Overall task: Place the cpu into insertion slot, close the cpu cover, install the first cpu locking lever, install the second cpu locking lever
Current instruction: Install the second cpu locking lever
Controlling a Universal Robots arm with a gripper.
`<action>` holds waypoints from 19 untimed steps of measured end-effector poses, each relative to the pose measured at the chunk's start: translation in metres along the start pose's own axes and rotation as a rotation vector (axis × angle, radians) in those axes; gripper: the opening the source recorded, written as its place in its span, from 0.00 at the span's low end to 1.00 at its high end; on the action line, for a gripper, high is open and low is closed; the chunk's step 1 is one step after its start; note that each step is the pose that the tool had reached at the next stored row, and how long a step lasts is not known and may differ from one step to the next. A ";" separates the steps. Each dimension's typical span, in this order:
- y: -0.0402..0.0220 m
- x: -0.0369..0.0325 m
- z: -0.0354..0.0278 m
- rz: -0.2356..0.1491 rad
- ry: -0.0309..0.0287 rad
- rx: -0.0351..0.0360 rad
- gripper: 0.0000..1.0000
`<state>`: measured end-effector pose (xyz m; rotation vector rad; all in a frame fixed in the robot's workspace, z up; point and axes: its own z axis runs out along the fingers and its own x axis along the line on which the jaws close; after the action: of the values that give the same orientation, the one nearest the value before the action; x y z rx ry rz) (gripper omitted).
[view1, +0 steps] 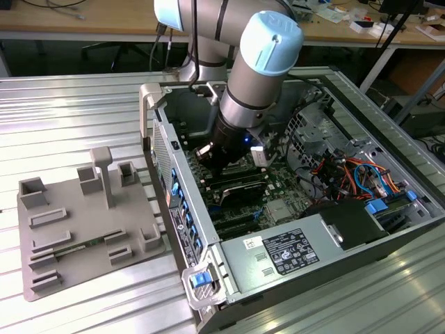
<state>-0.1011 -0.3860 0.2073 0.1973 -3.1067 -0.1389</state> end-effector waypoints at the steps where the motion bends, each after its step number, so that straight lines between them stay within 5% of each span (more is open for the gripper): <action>1: 0.0011 -0.0002 0.0006 -0.003 0.0001 -0.0022 0.11; 7: 0.0055 -0.0009 0.0052 -0.010 -0.0005 -0.0110 0.11; 15: -0.0014 -0.0004 0.0023 -0.010 -0.0005 -0.0113 0.11; 17: -0.0024 -0.0097 0.0018 -0.010 0.0020 -0.0153 0.11; 19: -0.0039 -0.0219 0.0013 -0.010 0.0056 -0.0300 0.11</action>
<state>-0.0789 -0.3870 0.2052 0.2119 -3.0963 -0.1848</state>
